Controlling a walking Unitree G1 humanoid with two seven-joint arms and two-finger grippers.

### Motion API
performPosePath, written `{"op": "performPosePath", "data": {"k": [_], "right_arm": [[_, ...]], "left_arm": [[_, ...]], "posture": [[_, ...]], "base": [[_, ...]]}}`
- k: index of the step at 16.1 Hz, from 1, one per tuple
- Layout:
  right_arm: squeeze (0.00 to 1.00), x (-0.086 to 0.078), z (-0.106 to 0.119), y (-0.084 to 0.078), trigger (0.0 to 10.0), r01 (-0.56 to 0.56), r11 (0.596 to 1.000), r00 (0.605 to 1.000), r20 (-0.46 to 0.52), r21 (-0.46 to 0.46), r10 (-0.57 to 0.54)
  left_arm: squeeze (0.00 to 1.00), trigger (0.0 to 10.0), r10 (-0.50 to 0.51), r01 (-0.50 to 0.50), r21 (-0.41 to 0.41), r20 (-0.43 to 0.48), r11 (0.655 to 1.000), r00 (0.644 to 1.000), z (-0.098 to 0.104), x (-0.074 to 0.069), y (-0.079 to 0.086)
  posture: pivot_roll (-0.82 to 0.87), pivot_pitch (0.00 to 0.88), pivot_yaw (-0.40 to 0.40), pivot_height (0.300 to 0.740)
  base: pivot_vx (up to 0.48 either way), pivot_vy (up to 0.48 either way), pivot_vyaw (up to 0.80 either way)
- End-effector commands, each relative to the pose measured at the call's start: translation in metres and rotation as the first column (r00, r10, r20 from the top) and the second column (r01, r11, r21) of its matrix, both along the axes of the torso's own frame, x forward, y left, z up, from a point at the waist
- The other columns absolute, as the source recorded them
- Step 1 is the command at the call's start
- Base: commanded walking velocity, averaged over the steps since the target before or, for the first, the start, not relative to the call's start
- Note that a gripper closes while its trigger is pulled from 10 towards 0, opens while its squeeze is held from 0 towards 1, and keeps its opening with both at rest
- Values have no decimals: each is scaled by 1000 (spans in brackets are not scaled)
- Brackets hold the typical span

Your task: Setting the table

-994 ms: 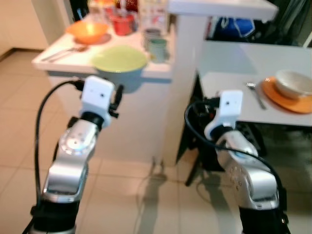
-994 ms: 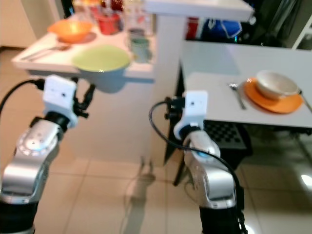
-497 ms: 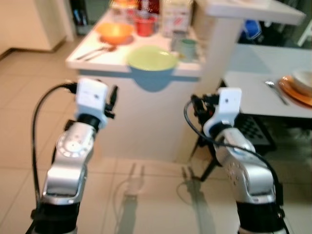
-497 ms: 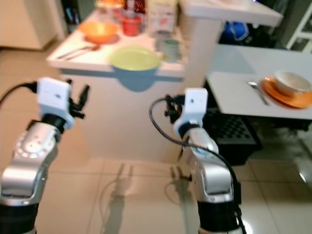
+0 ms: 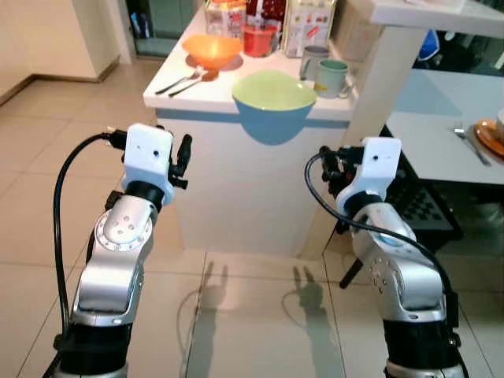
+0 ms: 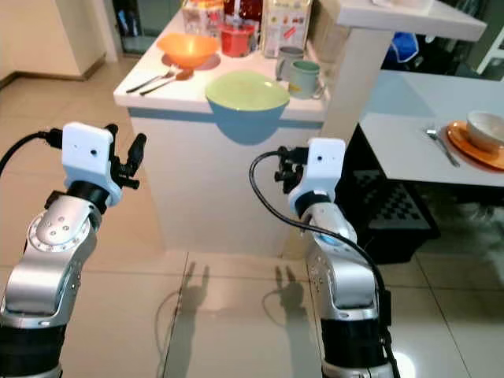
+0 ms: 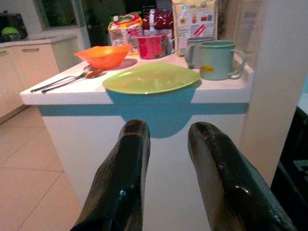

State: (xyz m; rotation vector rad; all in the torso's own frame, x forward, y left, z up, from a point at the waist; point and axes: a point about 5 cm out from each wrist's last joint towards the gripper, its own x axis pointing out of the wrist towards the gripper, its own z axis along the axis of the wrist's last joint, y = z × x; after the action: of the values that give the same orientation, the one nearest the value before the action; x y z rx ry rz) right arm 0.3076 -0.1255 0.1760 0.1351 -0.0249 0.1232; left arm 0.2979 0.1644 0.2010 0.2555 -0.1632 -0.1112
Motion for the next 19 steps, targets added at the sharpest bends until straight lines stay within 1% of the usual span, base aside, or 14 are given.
{"op": "performPosePath", "data": {"k": [1, 3, 4, 5, 6, 9, 12, 15, 19], "right_arm": [[0, 3, 2, -6, 10000, 36, 999, 999, 9, 8, -37], [0, 4, 2, -6, 10000, 31, 999, 999, 8, 22, -31], [0, 4, 1, -4, 10000, -11, 998, 1000, 2, 66, 11], [0, 3, 1, -3, 10000, -29, 996, 1000, 3, 85, 28], [1000, 2, 2, -3, 10000, -23, 994, 1000, 7, 106, 23], [1000, 3, 3, -4, 10000, -25, 993, 1000, 12, 112, 24], [1000, 4, 5, -5, 10000, -32, 995, 999, 16, 96, 31], [1000, 4, 7, -4, 10000, -68, 995, 997, 24, 69, 67], [1000, 4, 9, -4, 10000, -74, 996, 997, 31, 56, 72]], "left_arm": [[0, 10000, -7, 7, 3, 14, 1000, 1000, 4, 3, -2], [0, 10000, -9, 9, 4, 15, 1000, 1000, 5, 4, -3], [0, 10000, -13, 13, 4, 15, 1000, 1000, 4, 4, -3], [0, 10000, -15, 15, 4, 15, 1000, 1000, 4, 4, -4], [0, 10000, -15, 15, 5, 13, 1000, 1000, 4, 4, -3], [0, 10000, -11, 11, 4, 12, 1000, 1000, 5, 4, -2], [0, 10000, -7, 7, 6, 7, 1000, 1000, 4, 4, 0], [0, 10000, -4, 4, 4, 3, 1000, 1000, 3, 4, -1], [0, 10000, -5, 5, 3, 1, 1000, 1000, 3, 3, -1]], "posture": [[16, 0, -28, 740], [19, 0, -30, 740], [21, 0, -27, 740], [21, 0, -27, 740], [23, 0, -29, 740], [22, 0, -29, 740], [15, 0, -29, 740], [12, 0, -31, 740], [14, 0, -35, 740]], "base": [[480, 0, 0], [480, 0, 0], [480, 0, 0], [480, 0, 0], [480, 0, 0], [480, 0, 0], [480, 0, 0], [480, 0, 0], [480, 0, 0]]}}
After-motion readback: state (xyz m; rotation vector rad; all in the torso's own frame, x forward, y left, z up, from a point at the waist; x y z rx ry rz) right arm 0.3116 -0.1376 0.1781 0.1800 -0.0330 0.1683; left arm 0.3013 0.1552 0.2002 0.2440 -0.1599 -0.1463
